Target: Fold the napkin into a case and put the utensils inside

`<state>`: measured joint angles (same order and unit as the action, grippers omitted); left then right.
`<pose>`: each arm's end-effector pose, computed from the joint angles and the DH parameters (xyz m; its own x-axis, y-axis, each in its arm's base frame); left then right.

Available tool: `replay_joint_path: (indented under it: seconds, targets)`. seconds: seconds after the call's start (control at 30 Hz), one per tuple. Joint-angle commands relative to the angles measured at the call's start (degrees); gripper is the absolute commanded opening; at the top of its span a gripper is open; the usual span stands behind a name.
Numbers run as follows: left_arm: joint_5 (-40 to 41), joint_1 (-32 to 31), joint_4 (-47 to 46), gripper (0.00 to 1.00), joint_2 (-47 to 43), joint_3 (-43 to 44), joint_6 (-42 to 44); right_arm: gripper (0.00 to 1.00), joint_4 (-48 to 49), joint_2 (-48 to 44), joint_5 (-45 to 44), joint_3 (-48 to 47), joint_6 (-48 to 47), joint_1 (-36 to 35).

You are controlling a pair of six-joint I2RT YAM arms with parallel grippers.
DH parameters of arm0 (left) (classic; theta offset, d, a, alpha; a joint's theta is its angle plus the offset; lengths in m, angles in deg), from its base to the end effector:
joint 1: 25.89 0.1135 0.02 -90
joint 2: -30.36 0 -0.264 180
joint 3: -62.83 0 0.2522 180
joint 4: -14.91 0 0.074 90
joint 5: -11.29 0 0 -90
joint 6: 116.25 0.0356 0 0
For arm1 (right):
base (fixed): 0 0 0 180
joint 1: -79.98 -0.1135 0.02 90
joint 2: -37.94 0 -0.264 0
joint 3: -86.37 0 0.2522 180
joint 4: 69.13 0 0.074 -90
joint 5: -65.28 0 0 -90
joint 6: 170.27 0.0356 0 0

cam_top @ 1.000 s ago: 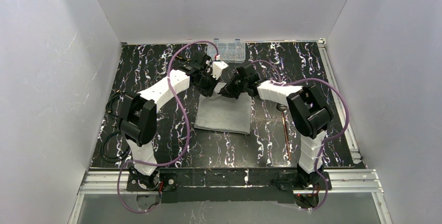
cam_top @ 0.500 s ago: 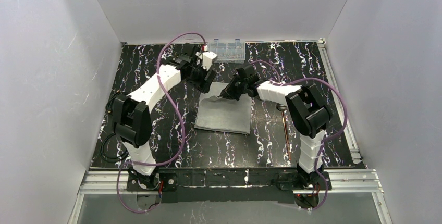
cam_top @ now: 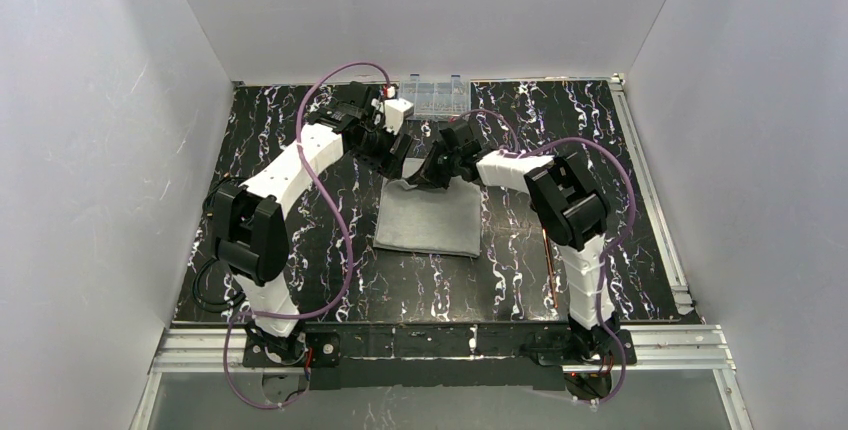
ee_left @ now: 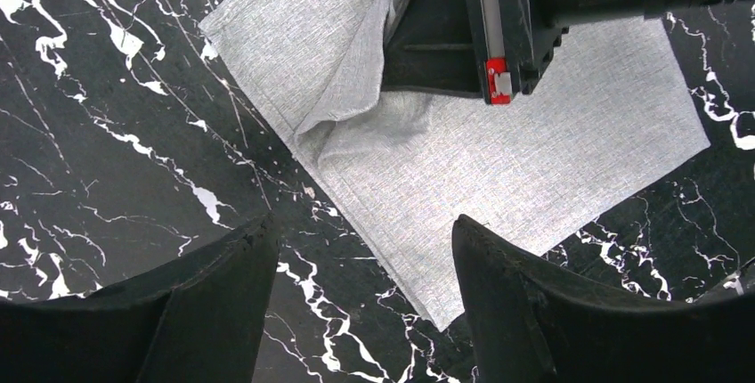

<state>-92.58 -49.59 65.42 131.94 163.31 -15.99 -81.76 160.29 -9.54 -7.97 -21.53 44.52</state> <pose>0.3560 -0.1656 0.2822 -0.6124 0.4577 -0.6445 0.6460 0.7598 -0.0743 0.3743 0.2780 0.1475 -0.8922 0.3774 -0.2480 0.0790 0.6711 0.7372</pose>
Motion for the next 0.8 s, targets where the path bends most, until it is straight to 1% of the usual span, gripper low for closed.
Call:
replay_joint_path:
  seconds: [0.0,0.1,0.2,0.3,0.4,0.47,0.5,0.57,0.67,0.77]
  targets:
    - [-3.48,-0.08,-0.15,0.68,0.44,-0.41,-1.15,0.01,5.70,-4.65,0.12,4.70,-0.92,-0.71]
    - [-4.86,-0.18,0.28,0.65,3.34,1.22,-1.80,0.01,6.23,-5.87,-0.13,6.52,-1.67,-0.73]
    - [-5.09,-0.40,0.29,0.62,4.43,1.69,-1.65,0.01,6.06,-7.67,-0.79,8.94,-3.18,-0.75]
    - [-4.75,-0.60,-0.84,0.61,5.23,0.76,-1.28,0.01,7.10,-9.17,-1.35,10.86,-4.05,-0.82]
    - [-2.94,-0.65,-2.20,0.60,6.48,0.43,0.14,0.01,7.43,-9.15,-0.79,10.76,-4.03,-0.76]
    - [-3.13,-0.65,-2.76,0.60,7.22,0.63,2.15,0.01,8.07,-9.23,-0.84,10.66,-3.82,-0.77]
    - [-4.85,-0.64,-2.69,0.61,7.62,0.73,3.79,0.01,8.18,-9.12,-0.81,10.51,-3.66,-0.74]
    - [-8.12,-0.56,0.30,0.60,9.27,2.01,8.38,0.01,7.82,-8.61,-0.62,9.92,-3.63,-0.75]
    - [-6.91,-0.56,2.12,0.58,11.19,2.78,12.46,0.01,7.61,-8.19,-0.53,9.64,-3.38,-0.79]
    - [-4.39,-0.57,-0.67,0.58,10.98,1.10,14.70,0.01,7.83,-8.11,-0.51,10.14,-3.05,-0.76]
